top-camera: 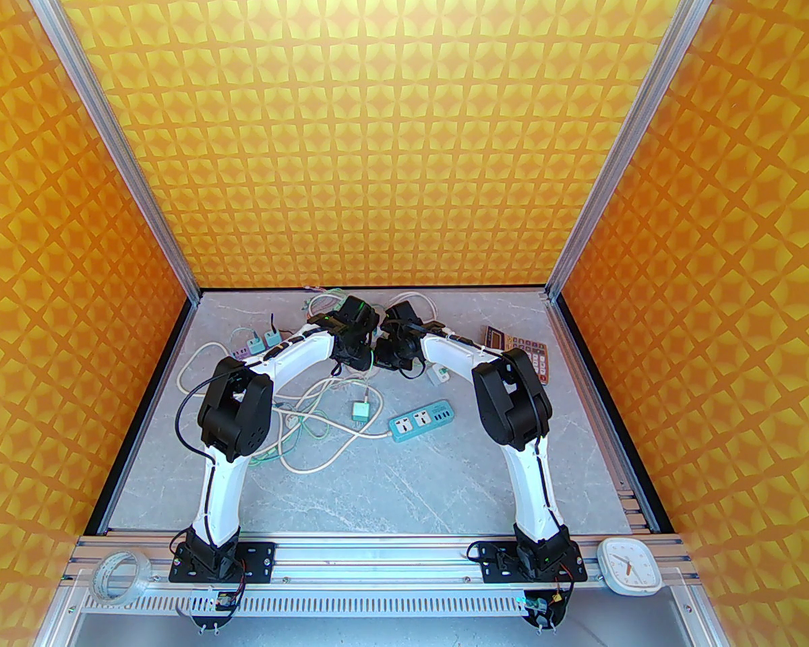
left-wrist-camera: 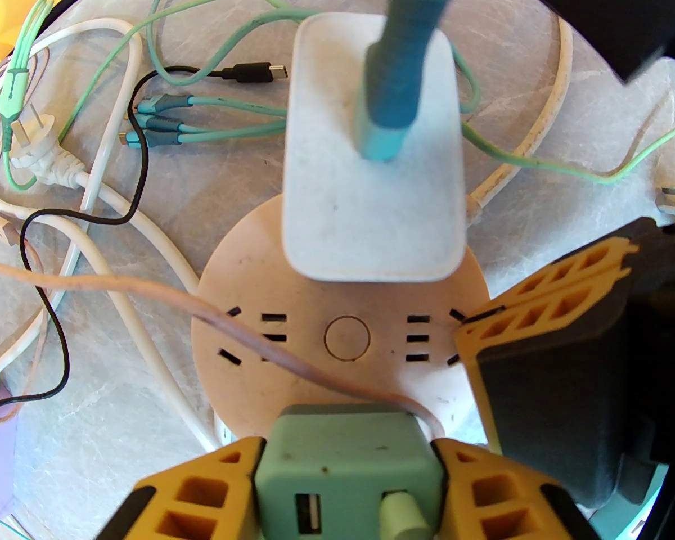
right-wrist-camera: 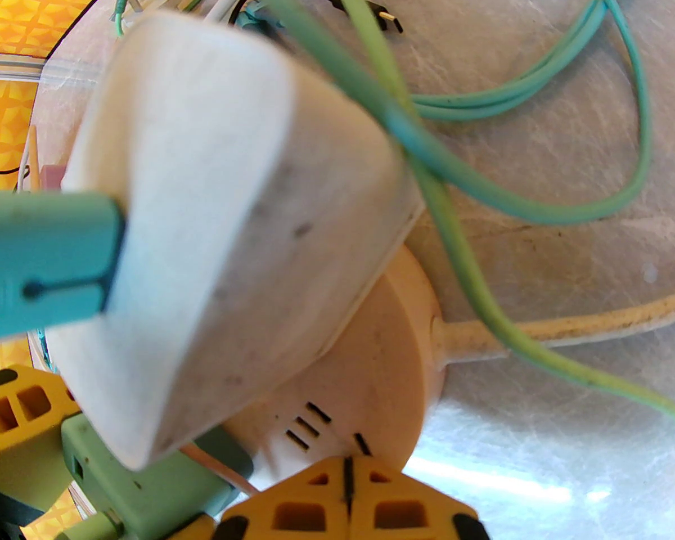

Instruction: Pull the plug off the socket

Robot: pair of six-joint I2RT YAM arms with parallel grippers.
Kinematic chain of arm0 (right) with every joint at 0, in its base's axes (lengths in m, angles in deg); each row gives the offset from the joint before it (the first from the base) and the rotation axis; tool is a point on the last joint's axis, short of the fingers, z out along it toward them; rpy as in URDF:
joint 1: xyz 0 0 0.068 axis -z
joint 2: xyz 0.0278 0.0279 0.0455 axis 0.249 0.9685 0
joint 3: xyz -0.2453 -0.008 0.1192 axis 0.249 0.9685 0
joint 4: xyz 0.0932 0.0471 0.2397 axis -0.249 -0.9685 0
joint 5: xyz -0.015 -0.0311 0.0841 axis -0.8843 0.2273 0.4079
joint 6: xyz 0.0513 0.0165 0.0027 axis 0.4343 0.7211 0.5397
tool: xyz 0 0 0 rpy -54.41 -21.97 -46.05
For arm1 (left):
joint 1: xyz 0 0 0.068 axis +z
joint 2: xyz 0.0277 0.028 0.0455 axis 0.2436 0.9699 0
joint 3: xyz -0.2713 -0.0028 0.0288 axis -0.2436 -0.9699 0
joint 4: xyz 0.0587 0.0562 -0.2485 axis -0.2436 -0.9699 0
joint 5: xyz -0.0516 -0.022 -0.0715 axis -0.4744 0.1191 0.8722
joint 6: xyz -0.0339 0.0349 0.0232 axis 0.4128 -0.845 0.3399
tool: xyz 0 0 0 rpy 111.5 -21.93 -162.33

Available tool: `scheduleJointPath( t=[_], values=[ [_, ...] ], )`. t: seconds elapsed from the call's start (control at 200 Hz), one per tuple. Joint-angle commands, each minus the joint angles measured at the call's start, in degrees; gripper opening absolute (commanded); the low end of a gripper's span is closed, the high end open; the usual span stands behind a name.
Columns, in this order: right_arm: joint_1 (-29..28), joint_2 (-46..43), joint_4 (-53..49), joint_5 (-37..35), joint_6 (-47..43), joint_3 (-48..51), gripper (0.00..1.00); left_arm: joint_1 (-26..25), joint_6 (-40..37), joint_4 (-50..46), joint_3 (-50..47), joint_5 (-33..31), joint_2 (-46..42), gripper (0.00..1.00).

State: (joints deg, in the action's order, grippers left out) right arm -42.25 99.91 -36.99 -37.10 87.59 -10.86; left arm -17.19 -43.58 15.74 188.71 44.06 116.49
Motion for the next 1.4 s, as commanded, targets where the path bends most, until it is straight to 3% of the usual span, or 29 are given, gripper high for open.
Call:
scheduleJointPath(
  t=[0.0,0.11,0.345,0.685,0.86,0.97,1.225,1.395],
  values=[
    [-1.00,6.09,-10.16,-6.03,-0.84,2.63,0.00,-0.31,0.38,4.07,0.80,1.46,-2.66,0.00],
    [-1.07,6.05,-10.08,-5.90,-0.89,2.64,0.00,2.53,4.18,7.15,-1.67,9.60,-4.69,0.00],
    [-1.00,6.04,-10.15,-5.95,-0.91,2.65,0.00,4.23,5.16,7.35,-1.61,13.44,-6.03,0.00],
    [-0.99,6.18,-10.19,-5.95,-0.99,2.52,0.00,-1.79,-1.92,1.96,2.46,-3.49,0.01,0.00],
    [-1.03,6.26,-10.34,-6.04,-0.91,2.40,0.00,-2.18,-1.81,2.57,1.95,-4.10,-0.07,0.00],
    [-1.00,6.26,-10.34,-6.05,-0.92,2.40,0.00,-1.42,-0.35,3.76,1.06,-0.29,-1.60,0.00],
    [-1.09,6.30,-10.39,-6.24,-1.11,2.37,0.00,4.96,7.53,7.20,-1.44,15.84,-5.74,0.00],
    [-1.17,6.26,-10.54,-6.38,-1.11,2.29,0.00,5.55,7.76,6.93,-1.52,17.37,-6.15,0.00]
  ],
)
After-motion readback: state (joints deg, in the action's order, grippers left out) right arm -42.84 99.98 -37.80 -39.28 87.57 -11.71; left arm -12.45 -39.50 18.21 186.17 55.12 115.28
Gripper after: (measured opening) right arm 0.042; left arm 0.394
